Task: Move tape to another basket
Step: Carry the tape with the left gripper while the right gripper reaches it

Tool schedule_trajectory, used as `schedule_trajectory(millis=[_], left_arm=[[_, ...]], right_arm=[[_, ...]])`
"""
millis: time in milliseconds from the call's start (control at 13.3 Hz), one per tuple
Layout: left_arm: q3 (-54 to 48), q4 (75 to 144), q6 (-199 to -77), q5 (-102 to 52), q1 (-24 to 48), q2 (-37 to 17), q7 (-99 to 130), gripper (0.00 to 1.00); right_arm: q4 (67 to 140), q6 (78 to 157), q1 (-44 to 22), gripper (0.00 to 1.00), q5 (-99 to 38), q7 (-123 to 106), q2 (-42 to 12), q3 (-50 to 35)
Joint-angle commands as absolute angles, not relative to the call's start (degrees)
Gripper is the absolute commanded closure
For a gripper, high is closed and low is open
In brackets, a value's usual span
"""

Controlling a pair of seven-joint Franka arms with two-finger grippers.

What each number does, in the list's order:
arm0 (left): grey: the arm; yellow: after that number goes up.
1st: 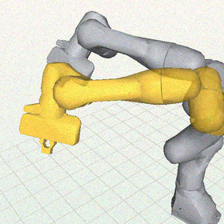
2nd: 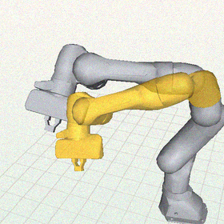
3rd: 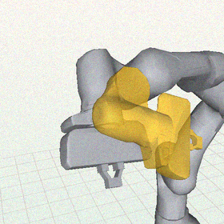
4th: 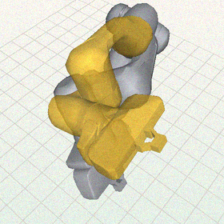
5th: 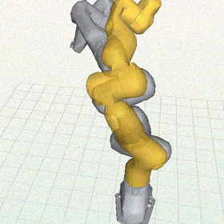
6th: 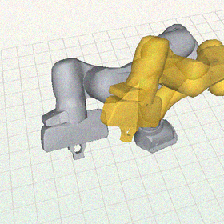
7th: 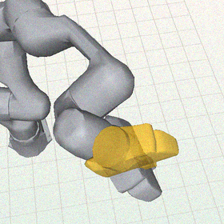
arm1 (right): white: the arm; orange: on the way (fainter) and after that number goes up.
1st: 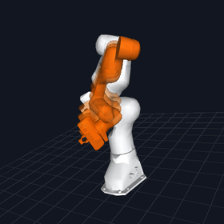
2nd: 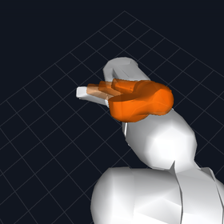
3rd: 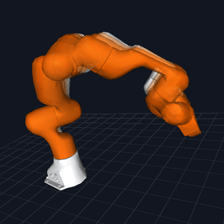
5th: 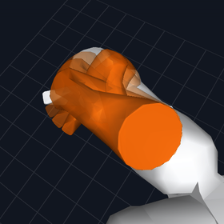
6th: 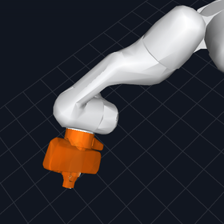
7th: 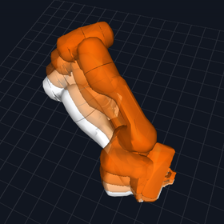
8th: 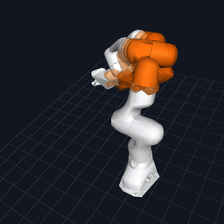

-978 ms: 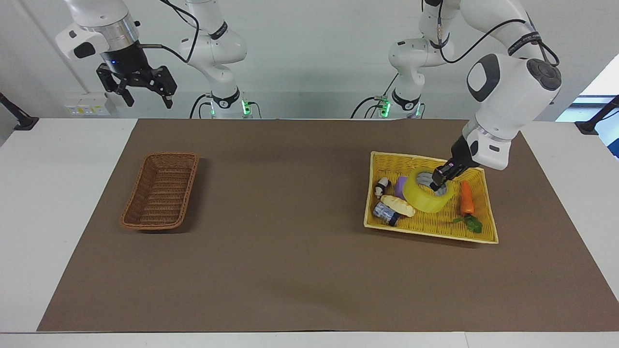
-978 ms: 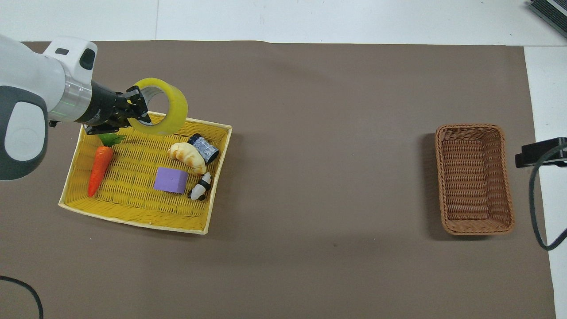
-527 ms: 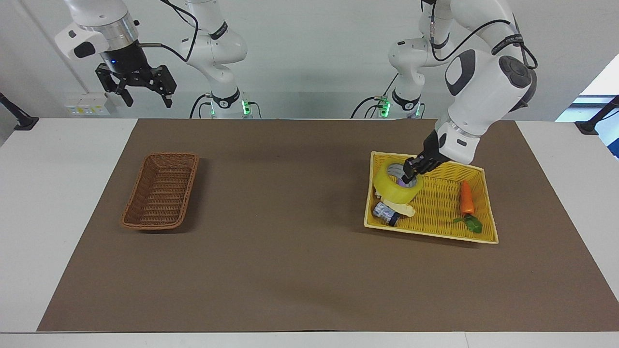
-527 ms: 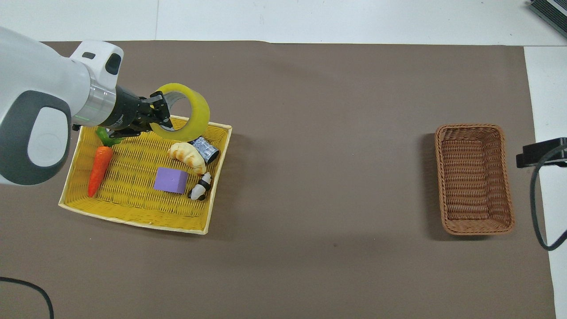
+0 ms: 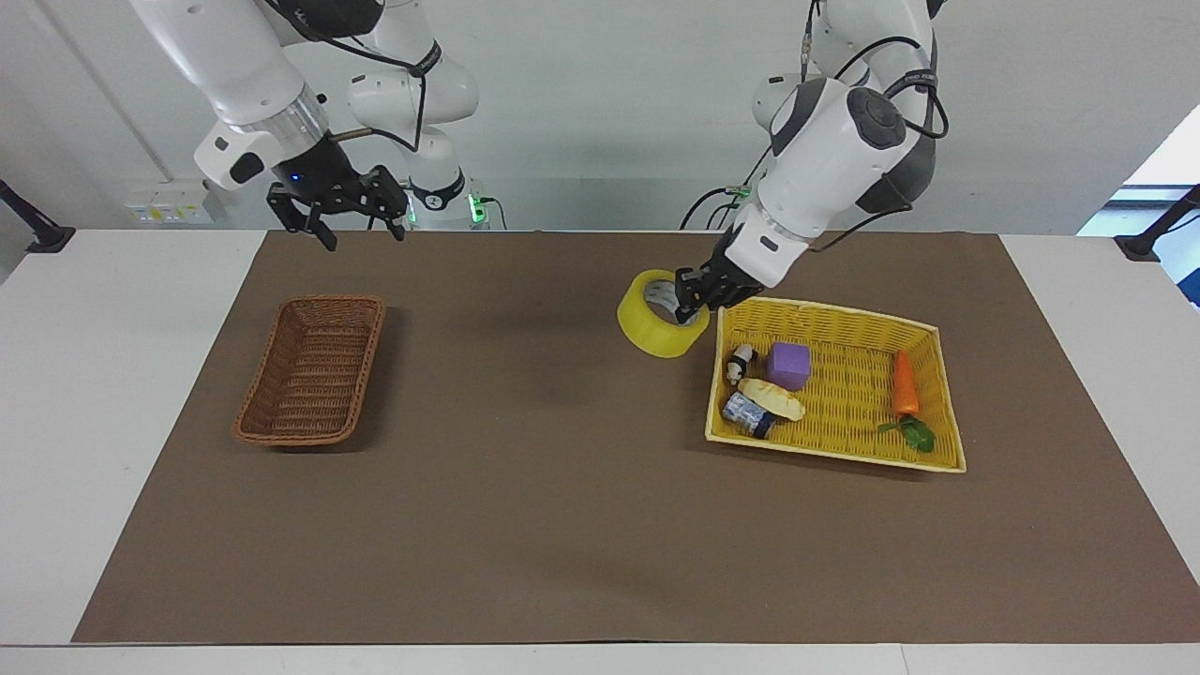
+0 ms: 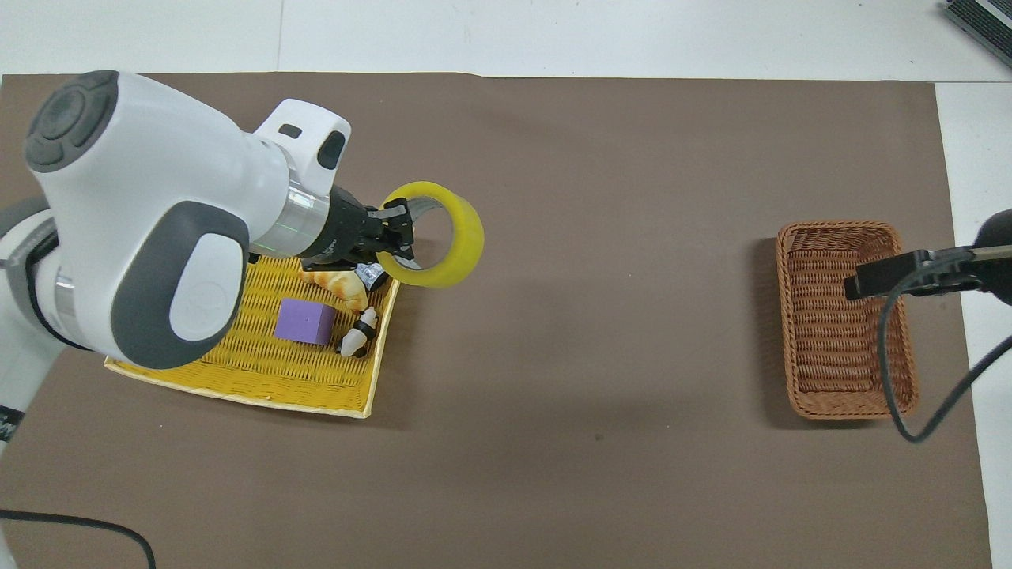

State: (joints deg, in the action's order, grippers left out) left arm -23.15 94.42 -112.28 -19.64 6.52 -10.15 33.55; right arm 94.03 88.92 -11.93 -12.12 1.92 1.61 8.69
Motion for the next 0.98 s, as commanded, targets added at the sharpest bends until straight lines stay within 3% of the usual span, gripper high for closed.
schedule_trajectory(millis=[0,226,602,903], left_arm=[[-22.4,96.8,-117.8,-21.7,10.4,-9.8,33.8,1.0],[-22.4,97.8,-121.6,-21.8,13.4,-10.5,34.6,1.0],[-22.4,98.3,-128.6,-23.8,18.5,-13.0,37.3,1.0],[-22.6,98.0,-131.5,-29.4,19.9,-13.4,37.0,1.0]], right_arm=[[96.2,93.3,-14.3,0.0,-16.7,3.5,0.3,8.7],[98.4,98.1,-15.5,0.0,-24.7,3.3,0.0,8.7],[101.8,99.6,-15.6,0.0,-37.3,-3.4,-2.5,8.7],[103.7,99.1,-14.7,0.0,-39.1,-9.0,-3.4,8.7]])
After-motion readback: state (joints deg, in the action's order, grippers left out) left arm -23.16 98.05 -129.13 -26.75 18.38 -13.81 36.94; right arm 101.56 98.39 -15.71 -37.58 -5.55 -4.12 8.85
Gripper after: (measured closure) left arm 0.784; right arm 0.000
